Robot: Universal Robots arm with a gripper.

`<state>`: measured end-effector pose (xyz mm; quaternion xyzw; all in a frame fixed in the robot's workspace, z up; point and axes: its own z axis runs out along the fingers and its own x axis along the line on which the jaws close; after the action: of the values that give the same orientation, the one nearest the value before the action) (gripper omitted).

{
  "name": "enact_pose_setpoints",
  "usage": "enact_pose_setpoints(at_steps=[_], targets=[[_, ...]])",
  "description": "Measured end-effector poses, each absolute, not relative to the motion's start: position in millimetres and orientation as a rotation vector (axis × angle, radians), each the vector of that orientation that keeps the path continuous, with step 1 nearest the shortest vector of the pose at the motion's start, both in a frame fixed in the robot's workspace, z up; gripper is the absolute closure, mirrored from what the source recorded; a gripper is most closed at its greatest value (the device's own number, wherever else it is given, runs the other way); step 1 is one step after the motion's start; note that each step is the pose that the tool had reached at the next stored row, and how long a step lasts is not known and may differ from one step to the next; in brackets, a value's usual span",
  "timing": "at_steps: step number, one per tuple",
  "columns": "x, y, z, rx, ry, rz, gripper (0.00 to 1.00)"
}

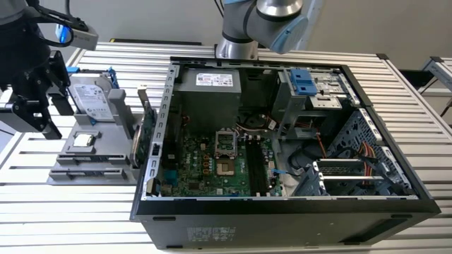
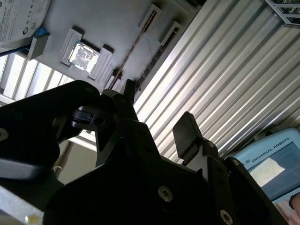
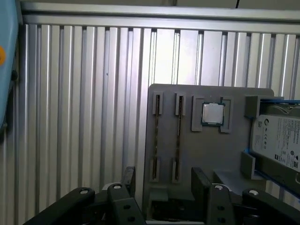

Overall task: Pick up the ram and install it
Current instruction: 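Pick up the ram and move it above insertion slot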

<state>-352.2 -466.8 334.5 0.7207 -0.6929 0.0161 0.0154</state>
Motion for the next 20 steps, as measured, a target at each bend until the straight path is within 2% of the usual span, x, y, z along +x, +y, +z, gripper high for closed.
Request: enact_pose_setpoints(at_steps=[20], targets=[[-352.3,-465.9,321.4,2.22,-2.158,0.07,0.0]])
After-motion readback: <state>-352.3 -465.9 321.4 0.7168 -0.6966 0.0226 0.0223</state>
